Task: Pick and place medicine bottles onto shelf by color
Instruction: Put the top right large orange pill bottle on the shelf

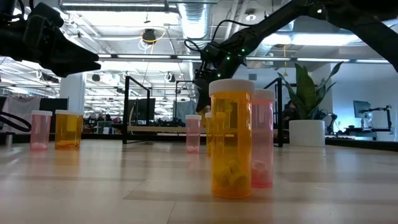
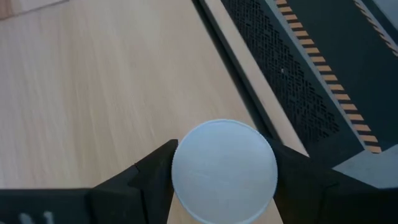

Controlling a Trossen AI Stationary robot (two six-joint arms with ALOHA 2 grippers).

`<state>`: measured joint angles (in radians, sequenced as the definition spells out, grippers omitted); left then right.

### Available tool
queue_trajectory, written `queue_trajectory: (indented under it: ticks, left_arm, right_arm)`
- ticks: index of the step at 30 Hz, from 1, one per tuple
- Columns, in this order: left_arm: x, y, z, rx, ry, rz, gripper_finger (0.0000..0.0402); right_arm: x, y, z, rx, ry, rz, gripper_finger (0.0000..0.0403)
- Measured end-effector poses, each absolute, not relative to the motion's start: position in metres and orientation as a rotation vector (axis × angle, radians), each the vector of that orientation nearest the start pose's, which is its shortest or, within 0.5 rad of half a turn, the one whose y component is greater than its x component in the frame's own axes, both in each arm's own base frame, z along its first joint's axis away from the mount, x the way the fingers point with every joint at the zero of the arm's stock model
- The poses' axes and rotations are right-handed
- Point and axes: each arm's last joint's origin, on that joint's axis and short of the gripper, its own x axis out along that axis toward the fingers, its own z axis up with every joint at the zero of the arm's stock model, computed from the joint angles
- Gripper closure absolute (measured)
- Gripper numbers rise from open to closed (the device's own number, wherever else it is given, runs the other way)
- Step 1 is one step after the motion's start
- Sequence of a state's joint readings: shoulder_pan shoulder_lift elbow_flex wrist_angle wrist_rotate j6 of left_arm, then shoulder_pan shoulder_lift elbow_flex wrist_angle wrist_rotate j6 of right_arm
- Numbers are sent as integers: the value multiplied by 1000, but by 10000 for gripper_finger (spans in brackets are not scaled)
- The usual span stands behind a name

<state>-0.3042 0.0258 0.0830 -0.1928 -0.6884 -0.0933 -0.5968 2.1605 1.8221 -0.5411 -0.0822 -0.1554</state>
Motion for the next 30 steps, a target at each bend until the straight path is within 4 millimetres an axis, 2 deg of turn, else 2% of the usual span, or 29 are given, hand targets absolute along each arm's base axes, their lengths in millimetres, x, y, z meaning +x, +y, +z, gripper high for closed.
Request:
queue_trajectory:
  ticks: [5,17,23,30]
  left_arm:
    - [88,-8,172,-27,102,388,129]
    - [88,-8,172,-27,102,389,129]
    - [88,-8,172,-27,102,389,129]
    - [88,-8,172,-27,102,389,129]
  right_arm:
    - [398,-267,229,150,879,-409,152]
    - [398,-267,227,147,887,-405,152]
    - [398,-263,216,145,904,-402,152]
    - [399,-266,217,111,895,-419,152]
